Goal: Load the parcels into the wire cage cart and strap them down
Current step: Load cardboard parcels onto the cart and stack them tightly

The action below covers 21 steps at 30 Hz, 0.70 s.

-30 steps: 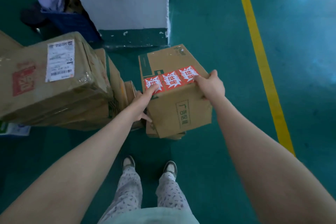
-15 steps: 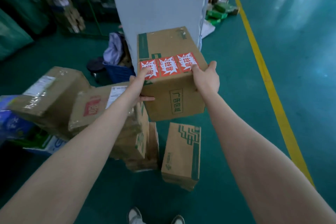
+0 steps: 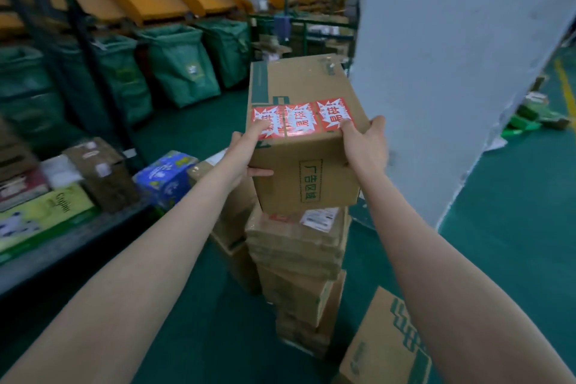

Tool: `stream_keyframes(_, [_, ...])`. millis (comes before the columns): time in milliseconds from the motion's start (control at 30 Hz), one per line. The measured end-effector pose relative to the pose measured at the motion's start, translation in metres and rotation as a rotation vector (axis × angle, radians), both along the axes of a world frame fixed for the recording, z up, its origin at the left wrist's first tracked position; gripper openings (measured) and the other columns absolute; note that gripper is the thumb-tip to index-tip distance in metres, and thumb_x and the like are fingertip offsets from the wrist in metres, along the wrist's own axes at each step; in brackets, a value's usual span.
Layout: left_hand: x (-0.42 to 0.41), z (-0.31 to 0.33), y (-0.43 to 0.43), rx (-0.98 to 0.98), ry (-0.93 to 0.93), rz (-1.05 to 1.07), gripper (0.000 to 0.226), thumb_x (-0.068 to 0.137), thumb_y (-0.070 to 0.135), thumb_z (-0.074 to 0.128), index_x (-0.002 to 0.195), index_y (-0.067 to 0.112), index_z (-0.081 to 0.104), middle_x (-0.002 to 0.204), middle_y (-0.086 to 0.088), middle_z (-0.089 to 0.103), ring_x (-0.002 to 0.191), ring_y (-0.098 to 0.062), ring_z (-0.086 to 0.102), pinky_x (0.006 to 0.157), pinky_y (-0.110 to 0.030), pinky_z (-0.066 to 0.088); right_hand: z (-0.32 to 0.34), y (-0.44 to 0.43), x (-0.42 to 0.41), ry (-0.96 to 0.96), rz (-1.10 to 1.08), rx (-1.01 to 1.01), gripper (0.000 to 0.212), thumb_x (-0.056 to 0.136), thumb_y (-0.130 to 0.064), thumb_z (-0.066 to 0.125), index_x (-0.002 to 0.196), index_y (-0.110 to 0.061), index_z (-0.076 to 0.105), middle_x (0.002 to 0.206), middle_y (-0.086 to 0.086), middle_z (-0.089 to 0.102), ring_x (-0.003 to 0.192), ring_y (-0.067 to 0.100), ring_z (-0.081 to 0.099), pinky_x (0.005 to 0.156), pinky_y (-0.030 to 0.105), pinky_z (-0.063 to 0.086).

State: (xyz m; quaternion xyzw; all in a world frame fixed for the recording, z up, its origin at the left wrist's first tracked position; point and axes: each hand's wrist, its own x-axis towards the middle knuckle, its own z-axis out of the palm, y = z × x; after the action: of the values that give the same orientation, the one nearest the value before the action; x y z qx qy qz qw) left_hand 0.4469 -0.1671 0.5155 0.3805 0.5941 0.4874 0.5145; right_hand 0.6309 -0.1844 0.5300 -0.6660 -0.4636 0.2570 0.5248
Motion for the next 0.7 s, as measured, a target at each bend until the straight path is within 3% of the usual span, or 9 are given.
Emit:
stream_keyframes(100, [-0.061, -0.002, -0.005, -0.016, -0.028, 0.077, 0.071, 0.076, 0.057, 0.063, 0.131, 0.019, 0.038, 0.128, -0.004, 0.045, 0.112, -0.024, 0.050, 0.062, -0.039, 0.059, 0.003, 0.015, -0.057, -0.051, 0.120, -0.009, 0.042, 0.092, -0.036, 0.048, 0.124, -0.011, 0.039, 0.117, 0.007, 0.056, 0.094, 0.028, 0.055, 0.075, 0.033, 0.042])
stream_keyframes(233, [-0.152, -0.008, -0.017, -0.027, -0.047, 0.165, 0.070, 0.076, 0.058, 0.063, 0.133, 0.025, 0.039, 0.133, -0.001, 0.039, 0.113, -0.022, 0.048, 0.058, -0.034, 0.057, 0.000, 0.028, -0.146, -0.085, 0.256, -0.031, 0.044, 0.093, -0.037, 0.047, 0.126, -0.010, 0.037, 0.123, 0.010, 0.054, 0.108, 0.031, 0.053, 0.080, 0.031, 0.039])
stream_keyframes(333, [-0.220, -0.011, -0.028, -0.055, -0.047, 0.262, 0.077, 0.076, 0.058, 0.064, 0.139, 0.027, 0.034, 0.135, -0.001, 0.038, 0.111, -0.024, 0.048, 0.059, -0.036, 0.058, -0.008, 0.036, -0.217, -0.066, 0.359, -0.068, 0.034, 0.092, -0.038, 0.046, 0.114, -0.015, 0.035, 0.111, 0.008, 0.054, 0.096, 0.031, 0.053, 0.088, 0.043, 0.049])
stream_keyframes(467, [-0.295, -0.014, -0.042, -0.083, -0.045, 0.381, 0.077, 0.076, 0.057, 0.065, 0.139, 0.026, 0.033, 0.135, -0.004, 0.041, 0.113, -0.027, 0.048, 0.056, -0.035, 0.058, -0.016, 0.041, -0.300, -0.072, 0.453, -0.087, 0.029, 0.090, -0.038, 0.047, 0.103, -0.019, 0.030, 0.102, 0.004, 0.050, 0.094, 0.031, 0.055, 0.084, 0.050, 0.052])
stream_keyframes(700, [-0.399, -0.027, -0.063, -0.093, -0.044, 0.502, 0.070, 0.081, 0.055, 0.061, 0.137, 0.026, 0.034, 0.135, -0.004, 0.038, 0.114, -0.026, 0.045, 0.057, -0.036, 0.058, -0.022, 0.044, -0.418, -0.134, 0.579, -0.125, 0.044, 0.090, -0.043, 0.046, 0.120, -0.012, 0.036, 0.115, 0.011, 0.056, 0.098, 0.038, 0.057, 0.084, 0.049, 0.051])
